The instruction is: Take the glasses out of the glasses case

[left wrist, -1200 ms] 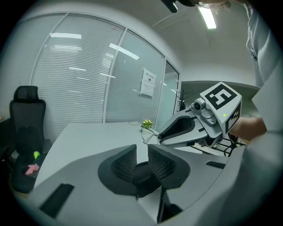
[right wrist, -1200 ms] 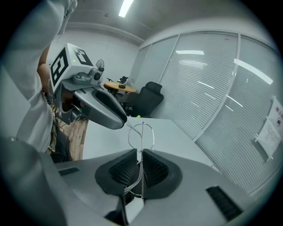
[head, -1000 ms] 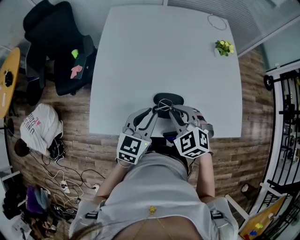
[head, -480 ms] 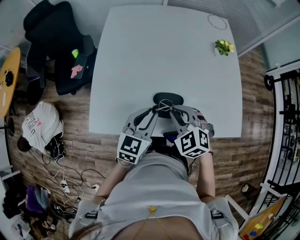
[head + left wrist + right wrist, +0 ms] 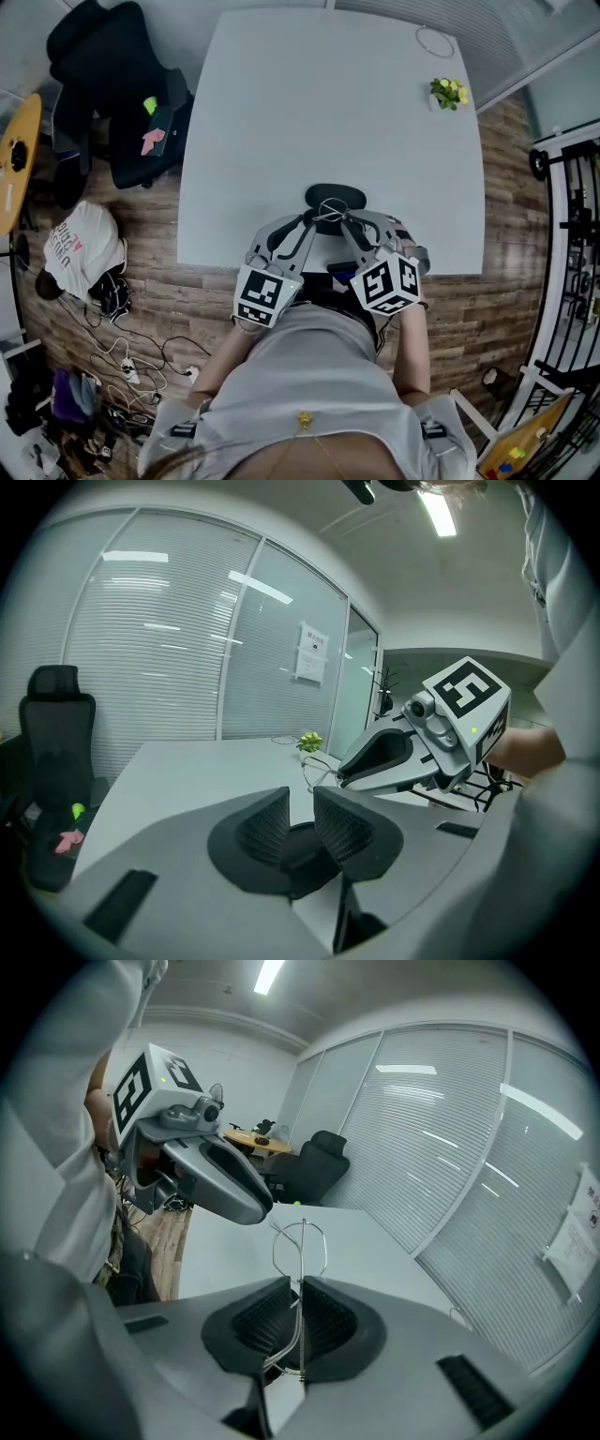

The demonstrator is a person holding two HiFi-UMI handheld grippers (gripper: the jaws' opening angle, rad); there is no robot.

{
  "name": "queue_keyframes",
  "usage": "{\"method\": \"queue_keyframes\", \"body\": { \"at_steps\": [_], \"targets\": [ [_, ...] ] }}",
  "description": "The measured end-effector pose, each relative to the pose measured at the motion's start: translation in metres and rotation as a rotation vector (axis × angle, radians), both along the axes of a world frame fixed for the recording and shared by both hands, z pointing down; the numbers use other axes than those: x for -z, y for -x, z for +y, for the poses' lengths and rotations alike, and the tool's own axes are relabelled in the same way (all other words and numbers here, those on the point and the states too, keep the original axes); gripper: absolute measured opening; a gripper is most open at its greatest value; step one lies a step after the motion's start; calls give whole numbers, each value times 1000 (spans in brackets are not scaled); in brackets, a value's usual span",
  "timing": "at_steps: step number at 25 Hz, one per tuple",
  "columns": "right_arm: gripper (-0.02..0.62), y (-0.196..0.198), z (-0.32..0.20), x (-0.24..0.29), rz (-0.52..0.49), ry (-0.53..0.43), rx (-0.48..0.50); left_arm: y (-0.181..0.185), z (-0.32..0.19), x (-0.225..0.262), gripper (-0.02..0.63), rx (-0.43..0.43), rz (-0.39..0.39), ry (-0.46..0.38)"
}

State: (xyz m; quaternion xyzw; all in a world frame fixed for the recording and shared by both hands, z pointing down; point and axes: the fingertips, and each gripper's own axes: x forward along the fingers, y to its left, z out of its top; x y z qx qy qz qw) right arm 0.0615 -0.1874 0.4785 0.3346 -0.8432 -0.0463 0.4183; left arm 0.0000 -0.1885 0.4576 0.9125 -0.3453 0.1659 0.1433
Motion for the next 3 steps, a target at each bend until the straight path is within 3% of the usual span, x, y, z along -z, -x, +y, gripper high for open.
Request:
{"method": "queue_keyframes", "body": {
  "at_steps": [3],
  "targets": [
    [51,-3,1,-3,5,6,5,-3,1,-1,84,2,1,1]
  ]
}}
